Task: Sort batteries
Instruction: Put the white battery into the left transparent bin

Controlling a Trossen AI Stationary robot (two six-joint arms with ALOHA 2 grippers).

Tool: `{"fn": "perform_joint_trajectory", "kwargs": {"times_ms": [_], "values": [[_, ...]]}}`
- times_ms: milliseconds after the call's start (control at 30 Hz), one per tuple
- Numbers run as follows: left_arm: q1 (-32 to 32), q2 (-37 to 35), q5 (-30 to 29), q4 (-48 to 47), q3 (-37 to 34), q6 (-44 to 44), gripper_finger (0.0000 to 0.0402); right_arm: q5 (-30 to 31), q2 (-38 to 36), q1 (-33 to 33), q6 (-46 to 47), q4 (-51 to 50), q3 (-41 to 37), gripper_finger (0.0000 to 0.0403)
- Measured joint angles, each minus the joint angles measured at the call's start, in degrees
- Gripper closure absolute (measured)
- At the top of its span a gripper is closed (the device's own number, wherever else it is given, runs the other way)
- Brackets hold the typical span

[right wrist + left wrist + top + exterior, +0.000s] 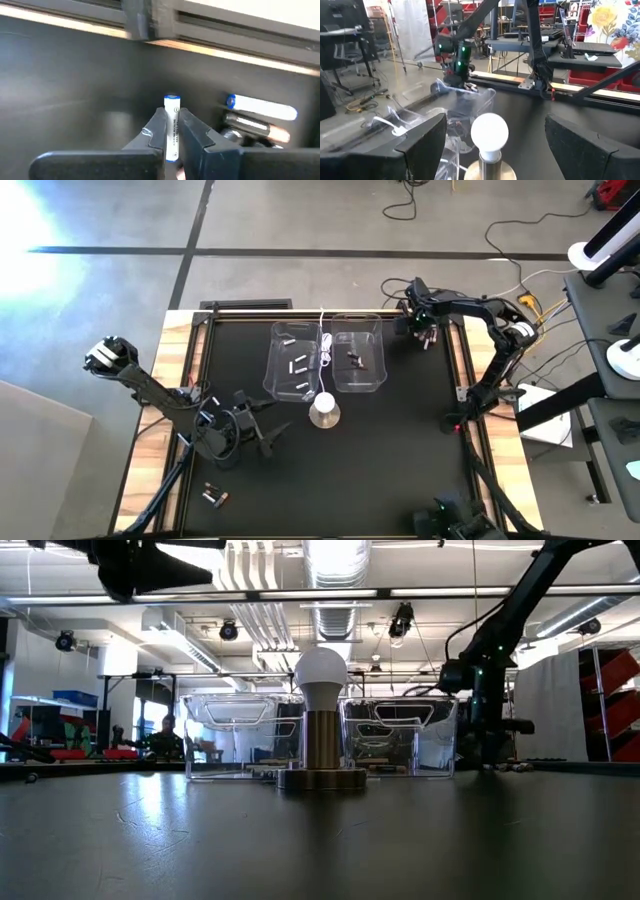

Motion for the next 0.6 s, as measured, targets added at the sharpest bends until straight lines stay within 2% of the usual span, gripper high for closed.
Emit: {"fn": "perform_joint_trajectory", "kwargs": {"times_ms": [133,267,467,600], "values": [[2.3,0.02,4.78,0.85,-3.89,-6.29,0.009,-0.5,-7.83,2.76,-2.41,0.63,-0.01,0.038],[5.93,0.02,8.55,4.35,-8.12,-10.17,0.009,0.01,-17.69,9.01,-5.33,0.17,-0.81,0.0382],[8.8,1.03,19.39,10.09,-10.04,-9.7,0.009,0.31,-32.02,26.5,-4.56,2.78,-4.02,0.0383],[9.64,5.8,26.87,16.35,-9.74,-5.27,0.009,2.22,-37.44,42.0,-2.55,12.88,-7.94,0.0384]]}}
